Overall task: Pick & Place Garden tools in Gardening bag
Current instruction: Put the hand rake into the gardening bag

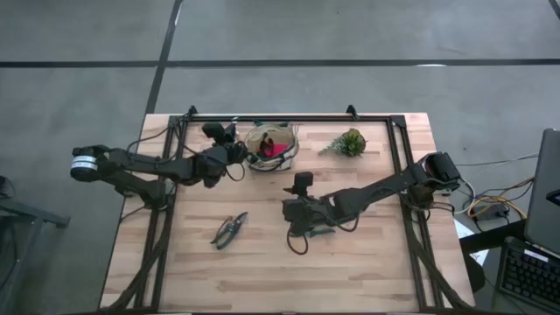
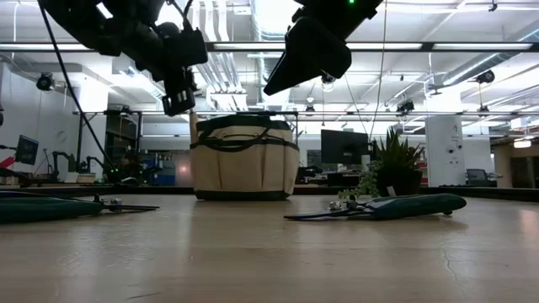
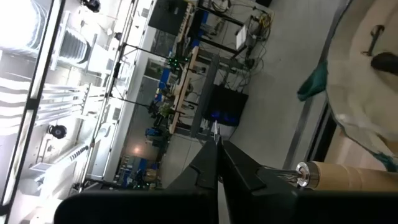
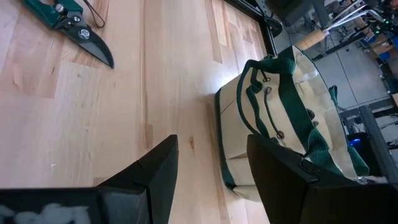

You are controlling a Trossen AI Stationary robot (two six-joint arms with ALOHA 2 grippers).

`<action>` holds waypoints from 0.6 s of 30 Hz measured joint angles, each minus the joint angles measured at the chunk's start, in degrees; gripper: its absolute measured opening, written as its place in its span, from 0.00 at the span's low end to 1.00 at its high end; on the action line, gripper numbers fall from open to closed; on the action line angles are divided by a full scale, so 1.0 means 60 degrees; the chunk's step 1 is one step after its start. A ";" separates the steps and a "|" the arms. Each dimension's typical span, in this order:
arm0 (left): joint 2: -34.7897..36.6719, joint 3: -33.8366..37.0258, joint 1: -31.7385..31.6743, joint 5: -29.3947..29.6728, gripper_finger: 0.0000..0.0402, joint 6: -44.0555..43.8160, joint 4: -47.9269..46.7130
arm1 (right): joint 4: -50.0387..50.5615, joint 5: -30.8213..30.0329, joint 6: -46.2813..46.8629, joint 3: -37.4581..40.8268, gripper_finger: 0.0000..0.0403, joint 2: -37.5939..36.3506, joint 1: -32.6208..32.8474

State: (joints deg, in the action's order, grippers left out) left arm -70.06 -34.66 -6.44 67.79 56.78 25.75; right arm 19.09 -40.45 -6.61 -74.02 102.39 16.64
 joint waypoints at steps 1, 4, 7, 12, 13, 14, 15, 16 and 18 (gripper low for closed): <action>-0.0001 0.0059 0.0000 -0.0172 0.02 -0.0051 0.0014 | -0.0004 0.0000 0.0000 0.0000 0.46 0.0000 0.0000; -0.0004 0.0262 0.0000 -0.0877 0.03 -0.0250 -0.0024 | -0.0007 0.0000 0.0004 0.0000 0.46 0.0000 0.0000; -0.0070 0.0449 0.0002 -0.1020 0.03 -0.0344 0.0019 | -0.0025 0.0000 0.0005 0.0000 0.46 0.0000 0.0000; -0.0365 0.0627 0.0000 -0.1260 0.03 -0.0607 0.0017 | -0.0069 0.0000 0.0004 0.0000 0.46 0.0000 0.0000; -0.0443 0.0646 0.0001 -0.1390 0.03 -0.0619 0.0013 | -0.0073 0.0000 0.0006 0.0000 0.46 0.0000 0.0000; -0.0516 0.0650 0.0000 -0.1572 0.04 -0.0655 0.0008 | -0.0071 0.0000 0.0004 0.0000 0.46 0.0000 0.0000; -0.0583 0.0650 0.0000 -0.1802 0.04 -0.0728 0.0013 | -0.0073 0.0000 0.0004 0.0000 0.46 0.0000 0.0000; -0.0655 0.0650 0.0001 -0.2042 0.05 -0.0774 0.0028 | -0.0073 0.0000 0.0007 0.0000 0.46 0.0000 0.0000; -0.0792 0.0650 0.0004 -0.2438 0.05 -0.0800 0.0031 | -0.0076 0.0000 0.0004 0.0000 0.46 0.0000 0.0000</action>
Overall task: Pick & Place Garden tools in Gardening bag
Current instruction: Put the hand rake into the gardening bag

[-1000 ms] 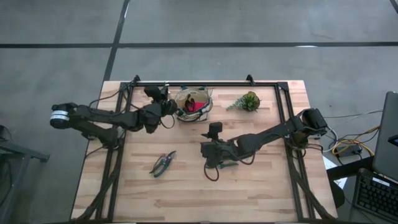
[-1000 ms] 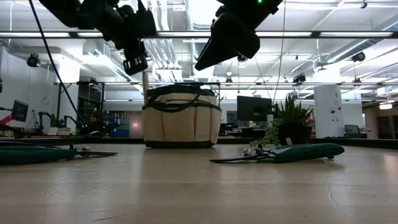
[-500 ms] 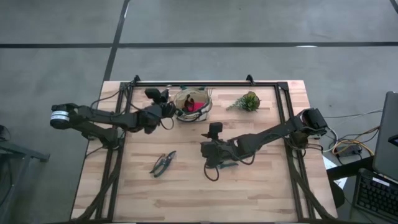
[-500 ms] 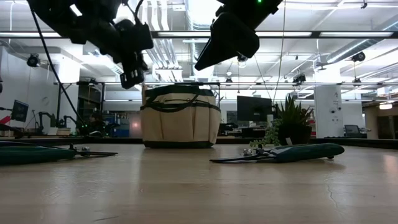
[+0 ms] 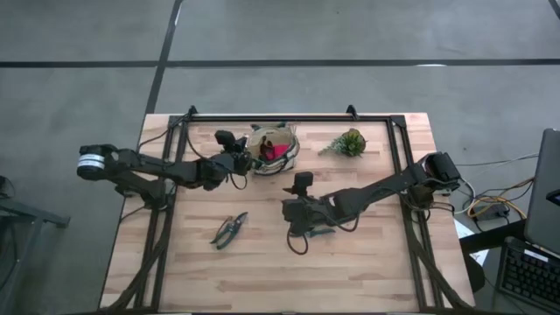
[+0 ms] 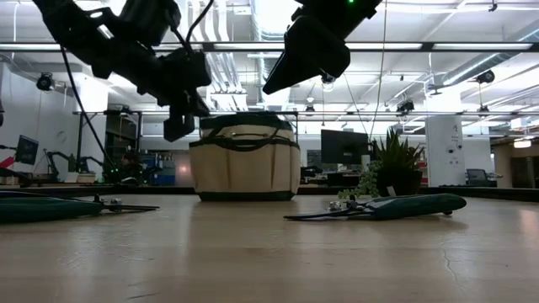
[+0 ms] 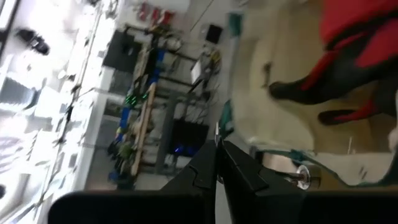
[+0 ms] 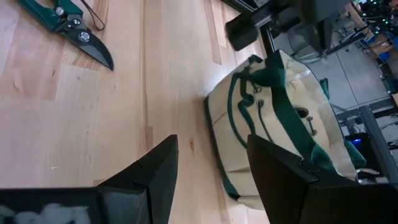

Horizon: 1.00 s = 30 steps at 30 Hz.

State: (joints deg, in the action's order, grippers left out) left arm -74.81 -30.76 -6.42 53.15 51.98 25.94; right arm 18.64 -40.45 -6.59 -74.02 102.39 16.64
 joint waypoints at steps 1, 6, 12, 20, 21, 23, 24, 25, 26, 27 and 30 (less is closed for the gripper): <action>-0.0082 -0.0004 0.0000 -0.0070 0.05 -0.0042 0.0003 | 0.0002 0.0000 0.0002 0.0000 0.46 0.0000 0.0000; -0.0331 -0.0007 0.0000 -0.0456 0.05 -0.0556 0.0015 | 0.0003 0.0000 -0.0001 0.0000 0.46 0.0000 0.0000; -0.0354 -0.0004 0.0104 -0.0434 0.06 -0.1385 -0.0014 | -0.0001 0.0000 -0.0030 0.0000 0.46 0.0000 0.0000; -0.0026 0.0000 0.0609 -0.0388 0.05 -0.1602 -0.0383 | -0.0001 -0.0004 -0.0070 0.0000 0.46 0.0000 0.0000; 0.0008 0.0000 0.0739 -0.0381 0.05 -0.1598 -0.0416 | -0.0001 -0.0004 -0.0074 0.0000 0.46 0.0000 -0.0004; 0.0054 0.0000 0.1037 -0.0374 0.05 -0.1420 -0.0412 | -0.0001 -0.0004 -0.0077 0.0000 0.46 0.0000 -0.0007; 0.0070 0.0000 0.1215 -0.0371 0.05 -0.1240 -0.0405 | -0.0002 -0.0006 -0.0081 0.0000 0.46 0.0000 -0.0007; 0.0080 0.0000 0.1416 -0.0362 0.05 -0.0970 -0.0394 | -0.0003 -0.0007 -0.0081 0.0000 0.46 0.0000 -0.0007; 0.0085 0.0000 0.1632 -0.0331 0.05 -0.0658 -0.0374 | -0.0004 -0.0007 -0.0081 0.0000 0.46 0.0000 -0.0007; 0.0085 0.0000 0.1856 -0.0247 0.05 -0.0390 -0.0358 | -0.0004 -0.0007 -0.0083 0.0000 0.46 0.0000 -0.0007; 0.0085 -0.0004 0.2554 0.0194 0.06 -0.0135 -0.0359 | -0.0008 -0.0011 -0.0110 0.0000 0.46 0.0000 -0.0007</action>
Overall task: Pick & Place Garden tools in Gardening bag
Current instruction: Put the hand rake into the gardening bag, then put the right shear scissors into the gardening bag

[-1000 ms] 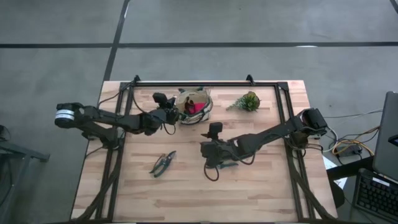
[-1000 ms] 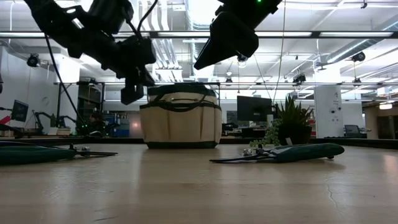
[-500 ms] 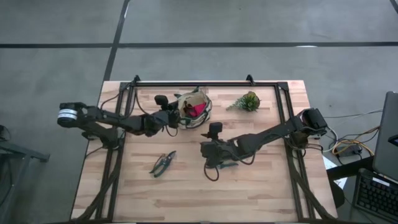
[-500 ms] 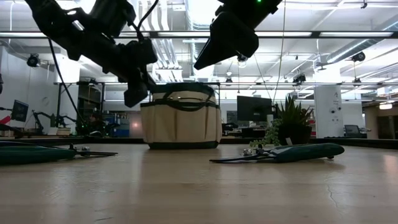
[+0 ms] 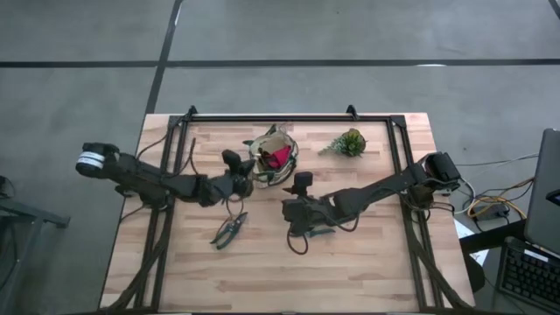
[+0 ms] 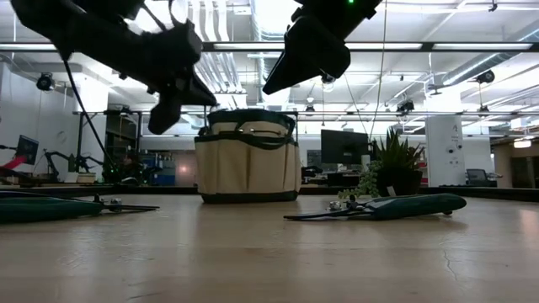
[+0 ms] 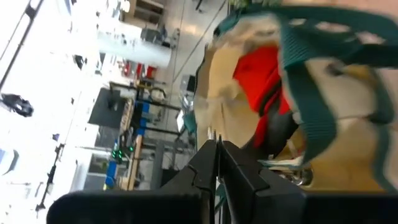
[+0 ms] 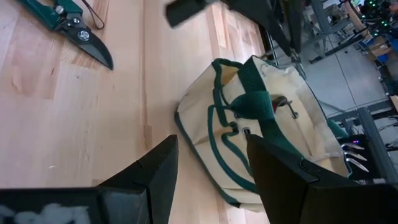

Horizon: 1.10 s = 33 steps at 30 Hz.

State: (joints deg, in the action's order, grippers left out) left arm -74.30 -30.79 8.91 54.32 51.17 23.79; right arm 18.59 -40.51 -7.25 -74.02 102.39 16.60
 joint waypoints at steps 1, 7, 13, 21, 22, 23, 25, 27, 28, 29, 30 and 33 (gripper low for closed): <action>0.0000 0.0000 0.0222 0.0142 0.06 -0.0020 -0.0010 | -0.0003 0.0000 0.0000 0.0000 0.46 0.0000 0.0000; 0.0000 0.0000 0.1446 0.1027 0.06 -0.0079 -0.0040 | -0.0016 -0.0004 -0.0006 0.0000 0.46 0.0000 -0.0005; 0.0000 0.0007 0.1737 -0.0085 0.06 -0.0656 0.0026 | -0.0072 -0.0017 -0.0036 0.0000 0.46 0.0000 -0.0027; -0.0004 -0.0018 0.1722 -0.0764 0.10 -0.1685 0.0226 | -0.0087 -0.0025 -0.0073 0.0000 0.46 0.0000 -0.0029; -0.0004 -0.0018 0.1722 -0.0766 0.12 -0.1719 0.0230 | -0.0087 -0.0025 -0.0075 0.0000 0.46 0.0000 -0.0029; -0.0004 -0.0018 0.1722 -0.0772 0.14 -0.1823 0.0235 | -0.0087 -0.0025 -0.0074 0.0000 0.46 0.0000 -0.0029; -0.0004 -0.0018 0.1722 -0.0832 0.18 -0.1965 0.0332 | -0.0087 -0.0025 -0.0073 0.0000 0.46 0.0000 -0.0028; -0.0004 -0.0018 0.1722 -0.0847 0.23 -0.1969 0.0441 | -0.0084 -0.0025 -0.0076 0.0000 0.46 0.0000 -0.0025; -0.0004 -0.0019 0.1723 -0.0898 0.26 -0.1970 0.0509 | -0.0083 -0.0025 -0.0073 0.0000 0.46 0.0000 -0.0025; -0.0004 -0.0028 0.1730 -0.0898 0.29 -0.1980 0.0590 | -0.0079 -0.0025 -0.0073 0.0000 0.46 0.0000 -0.0025; -0.0004 -0.0043 0.1733 -0.0898 0.32 -0.2062 0.0687 | -0.0044 -0.0025 -0.0073 0.0000 0.46 0.0000 -0.0025; 0.0035 -0.0141 0.1780 -0.0895 0.38 -0.2544 0.1076 | 0.0272 -0.0022 0.0009 0.0000 0.46 -0.0001 -0.0002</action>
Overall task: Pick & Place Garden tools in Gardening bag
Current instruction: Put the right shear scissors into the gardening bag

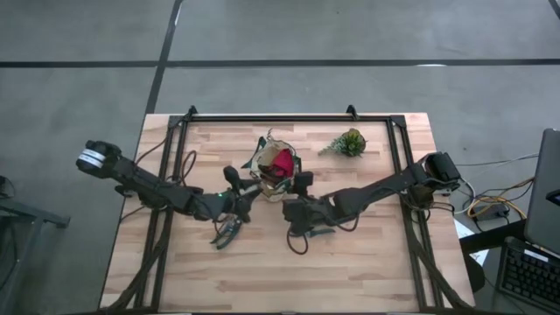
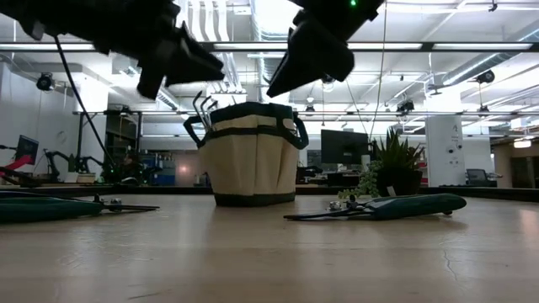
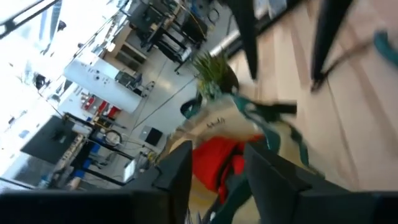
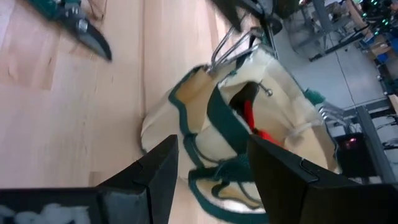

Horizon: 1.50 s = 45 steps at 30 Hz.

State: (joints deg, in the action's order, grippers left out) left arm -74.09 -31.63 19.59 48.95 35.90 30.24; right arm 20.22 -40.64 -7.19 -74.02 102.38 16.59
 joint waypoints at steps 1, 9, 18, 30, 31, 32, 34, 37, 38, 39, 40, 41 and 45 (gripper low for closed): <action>0.0020 -0.0053 0.0025 0.0000 0.40 -0.0250 0.0074 | 0.0169 0.0006 0.0112 0.0000 0.46 -0.0009 0.0009; 0.0103 -0.0560 0.0128 -0.0175 0.41 -0.3200 0.0277 | 0.2662 0.1236 0.1789 0.0000 0.46 -0.0435 0.0299; 0.0103 -0.0769 0.0128 -0.0955 0.41 -0.5362 0.0536 | 0.3956 0.4833 0.2303 0.0201 0.46 -0.0502 0.0540; 0.0103 -0.0818 0.0132 -0.2273 0.41 -0.4921 0.2157 | 0.4956 0.6075 0.3363 0.1473 0.46 -0.0501 0.0878; 0.0103 -0.0814 0.0132 -0.2271 0.41 -0.4922 0.2138 | 0.4920 0.6041 0.3383 0.1575 0.46 -0.0501 0.0949; 0.0103 -0.0814 0.0132 -0.2274 0.41 -0.4919 0.2141 | 0.4815 0.6007 0.3388 0.1678 0.46 -0.0501 0.1012; 0.0103 -0.0810 0.0132 -0.2273 0.41 -0.4922 0.2134 | 0.4499 0.5980 0.3390 0.1870 0.46 -0.0501 0.1142; 0.0103 -0.0810 0.0135 -0.2274 0.41 -0.4922 0.2130 | 0.3922 0.5748 0.3390 0.2050 0.46 -0.0501 0.1285; 0.0103 -0.0806 0.0135 -0.2273 0.41 -0.4920 0.2112 | 0.3822 0.5668 0.3388 0.2064 0.46 -0.0501 0.1320; 0.0103 -0.0805 0.0135 -0.2273 0.41 -0.4920 0.2099 | 0.3707 0.5545 0.3390 0.2069 0.46 -0.0501 0.1344; 0.0103 -0.0803 0.0135 -0.2273 0.41 -0.4921 0.2087 | 0.3609 0.5474 0.3390 0.2069 0.46 -0.0501 0.1348; 0.0103 -0.0803 0.0139 -0.2273 0.41 -0.4922 0.2082 | 0.3544 0.5463 0.3389 0.2070 0.46 -0.0501 0.1344; 0.0103 -0.0800 0.0135 -0.2273 0.41 -0.4918 0.2073 | 0.3375 0.5450 0.3434 0.2233 0.46 -0.0498 0.1331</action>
State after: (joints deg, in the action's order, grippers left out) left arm -73.47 -36.43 20.40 35.31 6.39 42.68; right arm 40.47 -7.94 13.41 -60.62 99.39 24.58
